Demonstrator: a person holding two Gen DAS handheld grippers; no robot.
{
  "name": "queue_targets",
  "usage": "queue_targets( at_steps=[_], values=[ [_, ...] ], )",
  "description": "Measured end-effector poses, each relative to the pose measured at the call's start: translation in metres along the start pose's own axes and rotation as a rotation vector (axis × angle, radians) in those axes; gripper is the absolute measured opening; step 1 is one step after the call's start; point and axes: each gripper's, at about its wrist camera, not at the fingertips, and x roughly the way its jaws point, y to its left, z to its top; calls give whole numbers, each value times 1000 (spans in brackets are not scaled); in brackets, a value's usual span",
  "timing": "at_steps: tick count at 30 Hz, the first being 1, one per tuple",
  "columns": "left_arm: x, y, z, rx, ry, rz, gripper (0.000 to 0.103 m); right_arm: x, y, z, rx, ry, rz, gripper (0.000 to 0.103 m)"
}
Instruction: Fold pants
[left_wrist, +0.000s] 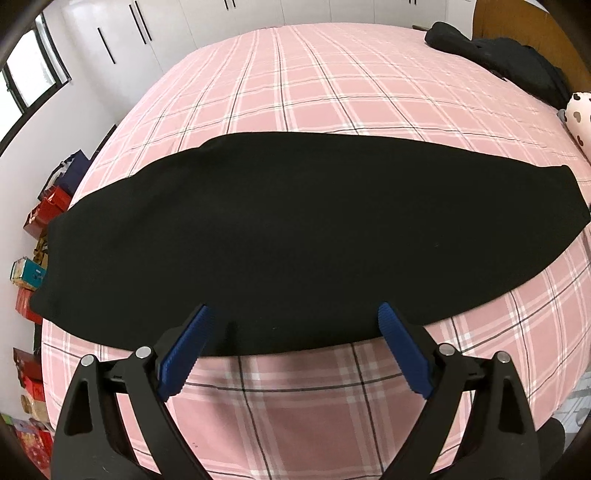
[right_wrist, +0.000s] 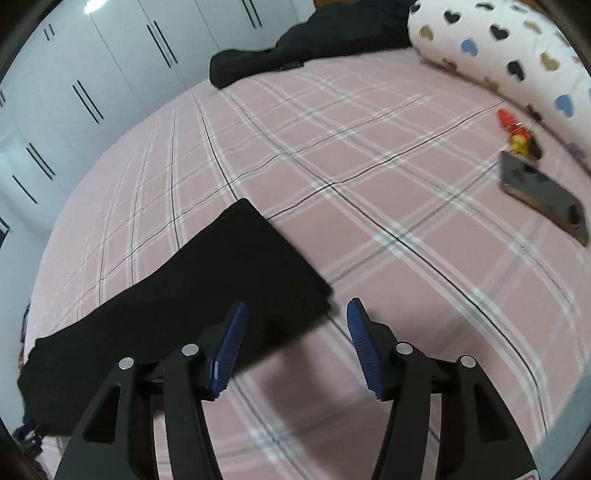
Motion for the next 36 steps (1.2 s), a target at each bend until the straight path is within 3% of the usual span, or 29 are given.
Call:
queue_targets(
  at_steps=[4, 8, 11, 15, 24, 25, 27, 29, 36],
  values=[
    [1, -5, 2, 3, -10, -6, 89, 29, 1, 8, -27, 40, -11, 56],
    [6, -9, 4, 1, 3, -28, 90, 39, -1, 8, -3, 22, 23, 69],
    [9, -12, 5, 6, 6, -43, 90, 42, 4, 4, -13, 16, 30, 74],
    [14, -20, 6, 19, 17, -55, 90, 47, 15, 1, -63, 17, 8, 75],
    [16, -28, 7, 13, 37, -62, 90, 47, 19, 2, -40, 27, -28, 75],
    [17, -29, 7, 18, 42, -55, 90, 48, 20, 3, -42, 31, -32, 73],
    [17, -29, 7, 22, 45, -51, 90, 47, 20, 4, -47, 43, -21, 58],
    [17, -28, 6, 23, 49, -47, 90, 44, 21, 5, -36, 60, 28, 23],
    [17, -24, -1, 25, 62, -43, 90, 26, 69, -12, -147, 59, 15, 20]
  ],
)
